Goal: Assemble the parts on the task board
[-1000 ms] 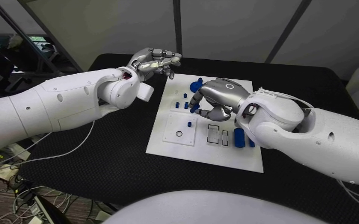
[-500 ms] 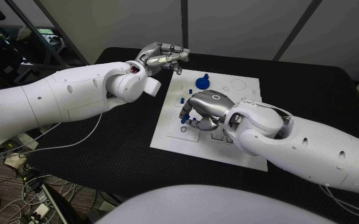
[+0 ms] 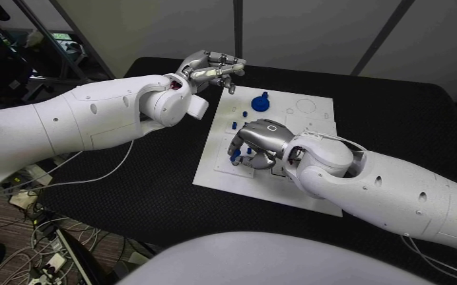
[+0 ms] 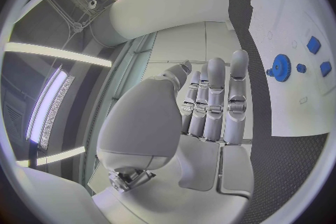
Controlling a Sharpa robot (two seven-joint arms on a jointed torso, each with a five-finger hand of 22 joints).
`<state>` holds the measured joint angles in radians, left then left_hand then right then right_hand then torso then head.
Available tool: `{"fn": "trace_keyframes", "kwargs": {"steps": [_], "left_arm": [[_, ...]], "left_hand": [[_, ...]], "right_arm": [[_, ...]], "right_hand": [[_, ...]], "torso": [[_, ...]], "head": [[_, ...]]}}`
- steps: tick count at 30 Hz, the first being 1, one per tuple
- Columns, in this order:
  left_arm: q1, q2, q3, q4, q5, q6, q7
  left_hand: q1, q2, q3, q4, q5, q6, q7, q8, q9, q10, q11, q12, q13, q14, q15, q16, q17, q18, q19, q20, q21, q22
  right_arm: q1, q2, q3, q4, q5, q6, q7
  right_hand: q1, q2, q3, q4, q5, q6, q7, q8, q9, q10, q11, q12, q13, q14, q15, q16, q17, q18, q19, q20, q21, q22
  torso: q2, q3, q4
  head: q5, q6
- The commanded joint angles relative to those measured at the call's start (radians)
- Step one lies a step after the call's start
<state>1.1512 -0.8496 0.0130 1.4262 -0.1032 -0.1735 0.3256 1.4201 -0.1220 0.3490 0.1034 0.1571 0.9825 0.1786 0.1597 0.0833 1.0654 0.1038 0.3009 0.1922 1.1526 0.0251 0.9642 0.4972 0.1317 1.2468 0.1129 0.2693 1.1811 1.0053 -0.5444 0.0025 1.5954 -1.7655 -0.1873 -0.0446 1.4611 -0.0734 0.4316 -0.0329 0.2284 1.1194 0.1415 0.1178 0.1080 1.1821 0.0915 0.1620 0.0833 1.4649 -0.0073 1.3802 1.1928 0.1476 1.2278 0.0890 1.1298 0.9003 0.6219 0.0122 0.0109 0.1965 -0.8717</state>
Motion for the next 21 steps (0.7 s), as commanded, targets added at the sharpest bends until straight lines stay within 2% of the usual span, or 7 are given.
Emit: {"fn": "trace_keyframes", "kwargs": {"steps": [1,10,21], "left_arm": [[0.002,0.001,0.001,-0.001,0.003,0.012,0.003],[0.002,0.002,0.001,0.0,0.003,0.013,0.002],[0.002,0.001,0.001,0.0,0.003,0.013,0.002]], "left_hand": [[0.001,0.008,-0.006,-0.003,0.0,-0.004,-0.001,0.008,-0.001,-0.004,0.0,0.005,0.002,-0.006,0.0,-0.004,-0.001,0.049,0.003,0.006,-0.006,-0.002],[0.001,0.008,-0.006,-0.003,0.0,-0.004,-0.001,0.008,-0.001,-0.004,0.0,0.005,0.002,-0.006,0.0,-0.004,-0.001,0.049,0.003,0.006,-0.006,-0.002],[0.001,0.008,-0.006,-0.003,0.0,-0.004,-0.001,0.008,-0.001,-0.004,0.0,0.005,0.002,-0.006,0.0,-0.004,-0.001,0.049,0.003,0.006,-0.006,-0.002]], "right_arm": [[0.0,0.002,-0.001,-0.003,0.002,0.023,0.011],[-0.001,0.003,-0.009,-0.015,-0.007,0.044,0.004],[-0.001,0.005,-0.012,-0.028,-0.024,0.057,-0.005]], "right_hand": [[0.008,-0.001,0.005,-0.003,0.003,0.001,0.007,-0.005,0.001,0.027,-0.018,0.005,0.001,0.039,-0.005,0.002,-0.001,-0.014,-0.002,0.0,0.002,-0.001],[0.008,-0.001,0.005,-0.003,0.003,0.0,0.007,-0.005,0.001,0.027,-0.018,0.005,0.001,0.039,-0.005,0.001,-0.002,-0.014,-0.002,0.0,0.003,-0.001],[0.008,-0.001,0.005,-0.003,0.003,0.0,0.007,-0.005,0.001,0.027,-0.018,0.004,0.002,0.039,-0.005,0.001,-0.004,-0.014,-0.002,0.0,0.003,0.0]], "torso": [[0.0,-0.0004,-0.0012],[0.001,-0.0005,-0.0001],[0.0,-0.0007,-0.0003]], "head": [[0.001,-0.001],[0.002,-0.001],[0.004,-0.001]]}}
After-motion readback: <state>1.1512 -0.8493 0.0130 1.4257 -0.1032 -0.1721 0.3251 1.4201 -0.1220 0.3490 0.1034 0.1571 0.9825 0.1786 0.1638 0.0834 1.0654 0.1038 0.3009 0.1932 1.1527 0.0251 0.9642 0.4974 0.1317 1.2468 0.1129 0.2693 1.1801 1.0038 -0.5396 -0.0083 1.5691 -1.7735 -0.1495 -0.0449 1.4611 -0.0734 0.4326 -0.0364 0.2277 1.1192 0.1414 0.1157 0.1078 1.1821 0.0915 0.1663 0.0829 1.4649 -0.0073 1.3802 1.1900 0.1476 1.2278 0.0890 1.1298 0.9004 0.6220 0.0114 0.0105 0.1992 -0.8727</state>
